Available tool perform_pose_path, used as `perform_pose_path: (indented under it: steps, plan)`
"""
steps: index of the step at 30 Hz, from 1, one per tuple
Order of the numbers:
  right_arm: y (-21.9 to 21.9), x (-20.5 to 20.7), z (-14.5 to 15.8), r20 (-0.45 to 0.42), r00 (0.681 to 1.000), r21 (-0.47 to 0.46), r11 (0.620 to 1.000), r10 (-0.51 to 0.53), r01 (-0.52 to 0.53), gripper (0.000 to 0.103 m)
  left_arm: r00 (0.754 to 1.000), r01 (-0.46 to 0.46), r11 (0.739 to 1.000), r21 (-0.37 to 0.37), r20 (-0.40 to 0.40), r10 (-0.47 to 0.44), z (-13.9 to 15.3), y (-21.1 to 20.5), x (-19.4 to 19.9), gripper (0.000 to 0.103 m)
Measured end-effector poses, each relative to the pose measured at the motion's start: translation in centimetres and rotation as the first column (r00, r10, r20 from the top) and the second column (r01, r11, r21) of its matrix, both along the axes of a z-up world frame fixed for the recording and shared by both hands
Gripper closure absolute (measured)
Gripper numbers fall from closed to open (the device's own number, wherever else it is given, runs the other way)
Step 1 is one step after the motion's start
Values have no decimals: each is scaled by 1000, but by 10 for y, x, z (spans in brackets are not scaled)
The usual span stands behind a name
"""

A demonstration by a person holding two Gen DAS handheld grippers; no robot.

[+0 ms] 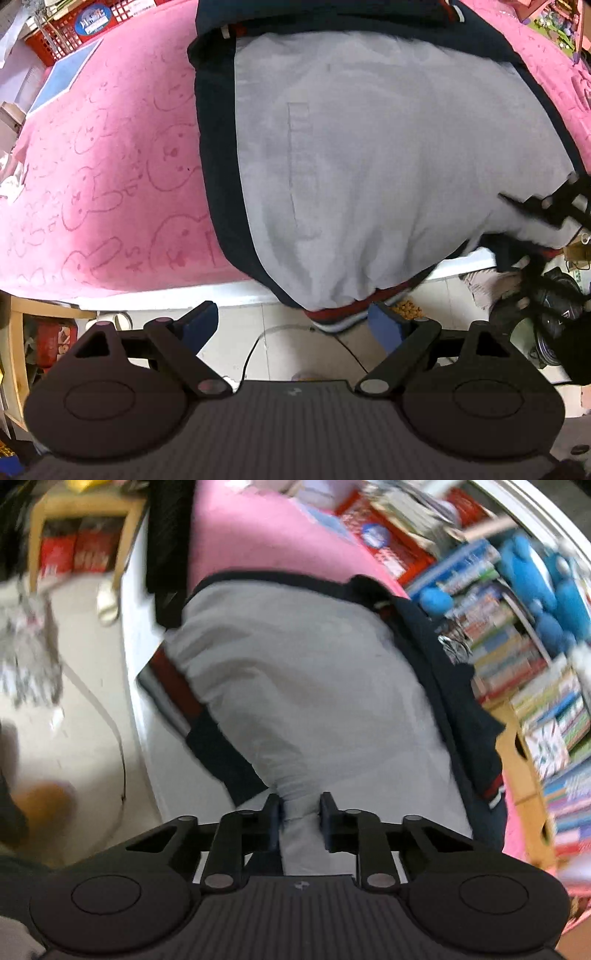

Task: Fold clothes

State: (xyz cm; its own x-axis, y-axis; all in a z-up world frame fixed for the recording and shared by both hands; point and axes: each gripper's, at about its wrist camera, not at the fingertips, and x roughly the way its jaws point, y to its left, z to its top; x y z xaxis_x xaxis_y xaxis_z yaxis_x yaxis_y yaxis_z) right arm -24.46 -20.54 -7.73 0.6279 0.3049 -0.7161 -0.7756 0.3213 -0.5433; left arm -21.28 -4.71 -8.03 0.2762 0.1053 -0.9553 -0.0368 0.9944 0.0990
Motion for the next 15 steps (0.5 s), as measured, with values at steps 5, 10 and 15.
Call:
perform_pose_path:
  steps: [5, 10, 15]
  plan:
    - [-5, 23, 59, -37, 994, 130, 986, -103, 107, 87, 999, -23, 1000, -2, 23, 23, 6, 8, -1, 14]
    - [-9, 69, 105, -7, 977, 245, 947, -213, 209, 87, 998, -46, 999, -3, 46, 47, 13, 17, -1, 14]
    - [0, 147, 107, 33, 945, 296, 906, -325, 301, 55, 995, -62, 998, 5, 73, 61, 22, 21, 6, 14]
